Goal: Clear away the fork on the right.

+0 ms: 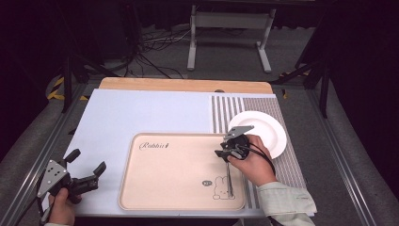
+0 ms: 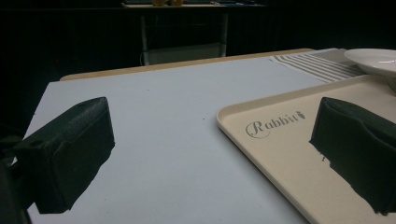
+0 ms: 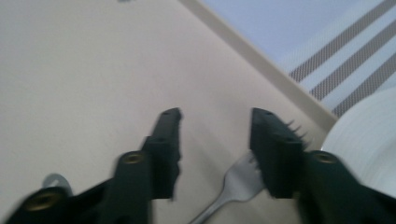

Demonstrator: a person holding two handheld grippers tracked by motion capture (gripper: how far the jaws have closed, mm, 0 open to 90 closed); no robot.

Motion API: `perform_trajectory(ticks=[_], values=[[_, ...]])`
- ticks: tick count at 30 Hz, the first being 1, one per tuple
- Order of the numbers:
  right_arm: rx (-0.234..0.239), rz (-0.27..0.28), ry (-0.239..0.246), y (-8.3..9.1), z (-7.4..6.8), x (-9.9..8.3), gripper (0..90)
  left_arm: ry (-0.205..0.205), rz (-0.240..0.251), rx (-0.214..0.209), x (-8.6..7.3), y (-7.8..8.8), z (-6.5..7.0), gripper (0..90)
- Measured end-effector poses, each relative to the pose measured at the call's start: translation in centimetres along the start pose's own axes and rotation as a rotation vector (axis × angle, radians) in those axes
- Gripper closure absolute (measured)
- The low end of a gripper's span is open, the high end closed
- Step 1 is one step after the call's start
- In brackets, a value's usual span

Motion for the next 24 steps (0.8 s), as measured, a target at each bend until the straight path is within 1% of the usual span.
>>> perform_trajectory(ticks=[1, 2, 3, 5, 6, 7, 11, 14, 15, 16, 18, 19, 21, 24], values=[[0.011, 0.037, -0.004, 0.3, -0.2, 0.5, 36.0, 0.0, -0.003, 0.001, -0.1, 0.0, 0.0, 0.3], [0.027, 0.066, -0.004, 0.6, -0.4, 0.9, 28.4, 0.003, -0.003, 0.003, -0.1, 0.0, -0.1, 0.3], [0.029, 0.086, 0.008, 0.8, -0.4, 1.2, 24.2, 0.004, -0.002, 0.002, 0.0, 0.0, -0.1, 0.3], [0.014, 0.115, 0.051, 1.5, -0.3, 1.6, 15.2, 0.0, -0.002, 0.002, 0.0, 0.0, 0.0, 0.3], [0.014, 0.115, 0.051, 1.5, -0.3, 1.6, 15.2, 0.0, -0.002, 0.002, 0.0, 0.0, 0.0, 0.3], [0.012, 0.119, 0.064, 1.7, -0.4, 1.7, 15.1, -0.002, -0.002, 0.0, 0.0, 0.0, 0.0, 0.3], [0.025, 0.151, 0.101, 2.6, -0.6, 1.9, 14.8, 0.001, -0.002, 0.001, 0.0, 0.0, 0.0, 0.3], [0.016, 0.181, 0.115, 3.2, -0.3, 2.0, 14.8, 0.0, -0.001, 0.001, 0.0, 0.0, 0.0, 0.3], [0.025, 0.196, 0.114, 3.4, -0.3, 2.0, 14.8, 0.0, -0.001, 0.003, 0.0, 0.0, 0.0, 0.3], [0.03, 0.217, 0.102, 3.7, -0.2, 2.0, 15.0, 0.0, -0.001, 0.002, 0.0, 0.0, 0.0, 0.3], [0.024, 0.237, 0.102, 4.0, 0.2, 1.9, 15.1, 0.0, -0.001, 0.002, 0.0, 0.0, 0.0, 0.3], [0.028, 0.26, 0.096, 4.4, 0.3, 1.8, 15.1, 0.0, -0.001, 0.002, 0.0, 0.0, 0.0, 0.3], [0.026, 0.29, 0.09, 4.8, 0.6, 1.7, 14.3, 0.0, 0.001, 0.001, 0.0, 0.0, 0.0, 0.3], [0.038, 0.342, 0.079, 5.6, 0.9, 1.5, 14.0, -0.001, -0.003, 0.001, 0.0, 0.0, 0.0, 0.3]])
Point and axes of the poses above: each handheld gripper's, and its own axes: y roughly backward along the jaws, x roughly out of its top, z roughly to its right, the point moved 10 cm from there along -y, roughly forward along the jaws, and after that the axes turned 2 degrees about -z, right-handed, at the moved point
